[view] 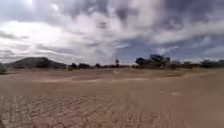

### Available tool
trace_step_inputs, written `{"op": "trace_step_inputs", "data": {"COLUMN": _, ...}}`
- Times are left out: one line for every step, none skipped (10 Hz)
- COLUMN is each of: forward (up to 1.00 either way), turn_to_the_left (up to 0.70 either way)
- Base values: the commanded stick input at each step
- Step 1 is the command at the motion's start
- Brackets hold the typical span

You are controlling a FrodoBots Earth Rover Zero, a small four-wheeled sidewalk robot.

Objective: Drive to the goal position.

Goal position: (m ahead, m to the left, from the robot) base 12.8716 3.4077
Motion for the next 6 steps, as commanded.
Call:
{"op": "trace_step_inputs", "data": {"forward": 1.00, "turn_to_the_left": 0.00}}
{"op": "trace_step_inputs", "data": {"forward": 1.00, "turn_to_the_left": 0.00}}
{"op": "trace_step_inputs", "data": {"forward": 1.00, "turn_to_the_left": 0.00}}
{"op": "trace_step_inputs", "data": {"forward": 1.00, "turn_to_the_left": 0.00}}
{"op": "trace_step_inputs", "data": {"forward": 1.00, "turn_to_the_left": 0.00}}
{"op": "trace_step_inputs", "data": {"forward": 1.00, "turn_to_the_left": 0.00}}
